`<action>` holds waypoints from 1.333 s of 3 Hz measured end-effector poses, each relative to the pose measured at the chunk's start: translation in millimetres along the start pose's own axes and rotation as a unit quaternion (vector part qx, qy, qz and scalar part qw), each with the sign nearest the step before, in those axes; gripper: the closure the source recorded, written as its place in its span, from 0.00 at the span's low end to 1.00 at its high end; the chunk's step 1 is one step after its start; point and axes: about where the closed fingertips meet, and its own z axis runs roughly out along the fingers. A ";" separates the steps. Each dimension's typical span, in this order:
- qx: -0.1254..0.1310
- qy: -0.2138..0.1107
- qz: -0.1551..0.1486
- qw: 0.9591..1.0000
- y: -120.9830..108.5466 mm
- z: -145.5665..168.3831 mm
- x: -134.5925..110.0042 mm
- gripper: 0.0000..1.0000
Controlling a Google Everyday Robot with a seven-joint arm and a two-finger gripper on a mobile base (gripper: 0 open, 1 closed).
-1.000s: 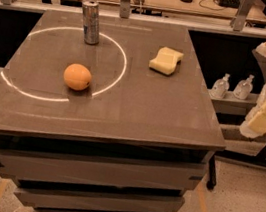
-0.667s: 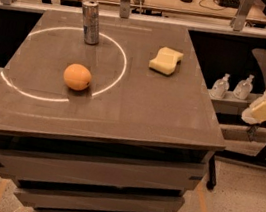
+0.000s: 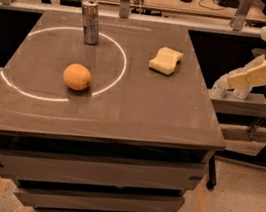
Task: Pick sponge
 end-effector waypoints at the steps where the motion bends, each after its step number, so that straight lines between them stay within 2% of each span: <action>1: 0.009 -0.016 0.049 0.999 -3.5 30.1 1.6 0.00; 2: 0.020 -0.008 0.106 0.994 -6.6 57.0 2.7 0.00; 3: 0.030 0.000 0.122 0.992 -9.2 77.5 -2.5 0.00; 4: 0.030 -0.001 0.124 0.992 -9.1 79.6 -3.7 0.00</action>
Offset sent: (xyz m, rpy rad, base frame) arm 0.0643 0.0442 -0.0454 0.2059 0.1987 -0.2459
